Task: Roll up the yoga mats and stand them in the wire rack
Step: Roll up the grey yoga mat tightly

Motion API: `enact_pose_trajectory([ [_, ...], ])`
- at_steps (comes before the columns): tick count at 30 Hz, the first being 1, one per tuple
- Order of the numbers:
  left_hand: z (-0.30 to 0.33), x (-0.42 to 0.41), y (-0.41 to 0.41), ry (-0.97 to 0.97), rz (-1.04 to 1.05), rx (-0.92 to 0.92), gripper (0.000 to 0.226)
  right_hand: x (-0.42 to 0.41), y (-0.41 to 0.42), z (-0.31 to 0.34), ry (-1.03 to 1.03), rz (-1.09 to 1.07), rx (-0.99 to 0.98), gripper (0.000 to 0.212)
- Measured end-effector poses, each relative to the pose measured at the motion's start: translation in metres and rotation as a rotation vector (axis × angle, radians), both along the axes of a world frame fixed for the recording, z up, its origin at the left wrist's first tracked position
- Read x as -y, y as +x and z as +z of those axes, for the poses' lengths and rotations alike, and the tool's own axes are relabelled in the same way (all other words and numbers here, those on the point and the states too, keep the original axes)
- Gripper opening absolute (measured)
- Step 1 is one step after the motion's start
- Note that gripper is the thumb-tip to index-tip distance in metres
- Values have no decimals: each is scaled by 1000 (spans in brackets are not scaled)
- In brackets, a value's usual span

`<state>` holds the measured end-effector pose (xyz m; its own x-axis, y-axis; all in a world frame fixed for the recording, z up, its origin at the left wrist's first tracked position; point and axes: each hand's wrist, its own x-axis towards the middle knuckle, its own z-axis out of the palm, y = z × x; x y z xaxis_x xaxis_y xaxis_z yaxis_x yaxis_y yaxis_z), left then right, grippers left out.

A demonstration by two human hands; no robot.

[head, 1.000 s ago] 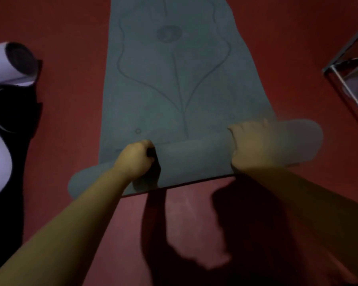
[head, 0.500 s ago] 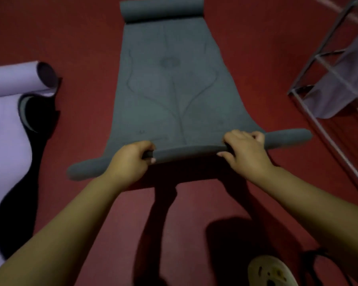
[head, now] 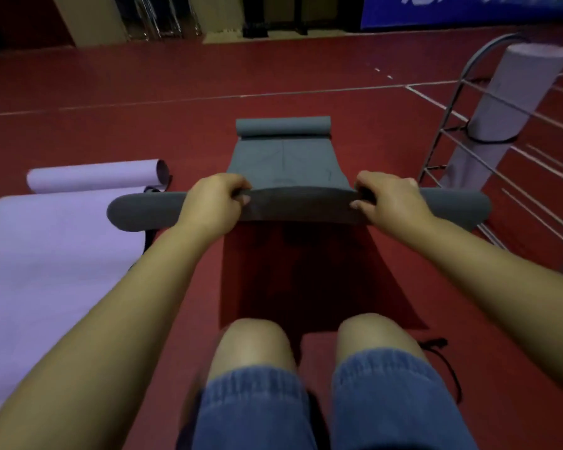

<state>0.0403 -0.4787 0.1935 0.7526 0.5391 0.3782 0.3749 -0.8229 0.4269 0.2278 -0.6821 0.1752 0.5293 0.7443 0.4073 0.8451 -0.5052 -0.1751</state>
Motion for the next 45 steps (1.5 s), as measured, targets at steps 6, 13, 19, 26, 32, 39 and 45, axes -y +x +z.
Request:
enact_pose_trajectory([
  [6,17,70,-92,-2,-48,-5,20,78,-64,6,32,269,-117,32],
  [13,-11,146,-159,-352,-65,-139,8,149,-113,-22,-14,391,-265,41],
  [19,-43,161,-151,-399,-138,-463,15,165,-132,-66,-274,172,-408,28],
  [26,-89,160,-139,183,-283,-204,44,137,-181,-95,226,366,-102,28],
  [32,-101,174,-141,188,-319,-151,33,138,-189,-101,187,336,-159,30],
  [39,-98,186,-143,202,-353,-329,37,132,-199,-83,-91,203,-362,29],
  [45,-95,203,-152,100,-337,-174,20,146,-199,-61,-192,239,-534,22],
])
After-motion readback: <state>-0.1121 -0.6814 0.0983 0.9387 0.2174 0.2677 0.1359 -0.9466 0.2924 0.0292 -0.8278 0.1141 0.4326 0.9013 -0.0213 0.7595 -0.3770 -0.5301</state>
